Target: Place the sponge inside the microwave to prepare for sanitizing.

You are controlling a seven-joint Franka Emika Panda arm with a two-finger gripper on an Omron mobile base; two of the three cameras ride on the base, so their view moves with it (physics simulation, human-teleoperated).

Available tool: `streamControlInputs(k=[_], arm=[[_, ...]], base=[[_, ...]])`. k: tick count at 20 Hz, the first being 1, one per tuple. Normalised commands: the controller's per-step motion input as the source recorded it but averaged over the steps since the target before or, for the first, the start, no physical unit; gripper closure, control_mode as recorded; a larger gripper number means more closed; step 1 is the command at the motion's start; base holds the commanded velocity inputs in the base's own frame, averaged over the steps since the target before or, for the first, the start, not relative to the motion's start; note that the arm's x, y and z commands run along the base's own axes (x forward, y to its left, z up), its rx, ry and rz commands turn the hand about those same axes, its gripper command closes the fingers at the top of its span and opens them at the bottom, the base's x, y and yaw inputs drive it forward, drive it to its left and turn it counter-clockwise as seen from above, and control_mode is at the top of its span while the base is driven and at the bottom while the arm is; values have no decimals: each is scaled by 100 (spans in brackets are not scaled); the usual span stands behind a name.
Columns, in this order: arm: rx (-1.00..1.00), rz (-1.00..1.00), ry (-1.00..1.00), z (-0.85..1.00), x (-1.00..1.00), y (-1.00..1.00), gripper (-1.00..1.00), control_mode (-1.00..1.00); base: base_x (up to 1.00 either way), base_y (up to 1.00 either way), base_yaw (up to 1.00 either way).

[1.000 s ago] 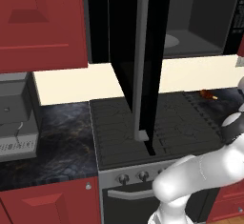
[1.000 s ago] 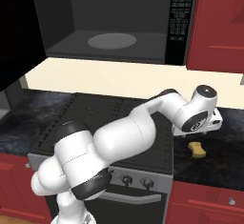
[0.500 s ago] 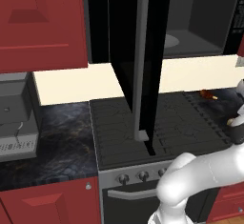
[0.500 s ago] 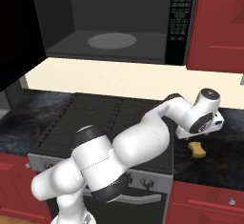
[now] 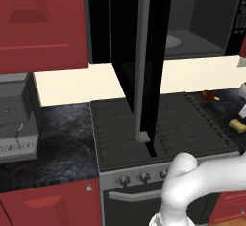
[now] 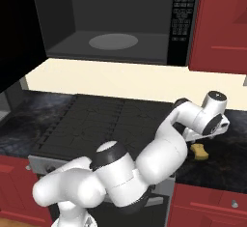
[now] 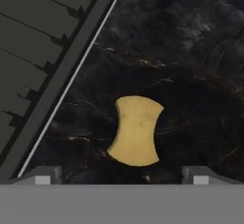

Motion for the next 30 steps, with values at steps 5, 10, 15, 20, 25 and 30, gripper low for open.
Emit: streamControlInputs(k=[5,10,15,20,25,30], arm=[[0,0,2,-25,12,-11,-100,-100],[0,0,4,-19,2,-6,-100,-100],[0,0,7,-18,0,0,-100,-100],[0,0,4,-23,1,0,-100,-100],[0,0,0,-27,1,4,-100,-100],[0,0,0,-23,7,2,-100,-100]], base=[[0,0,0],[0,0,0],[0,0,0],[0,0,0],[0,0,0],[0,0,0]])
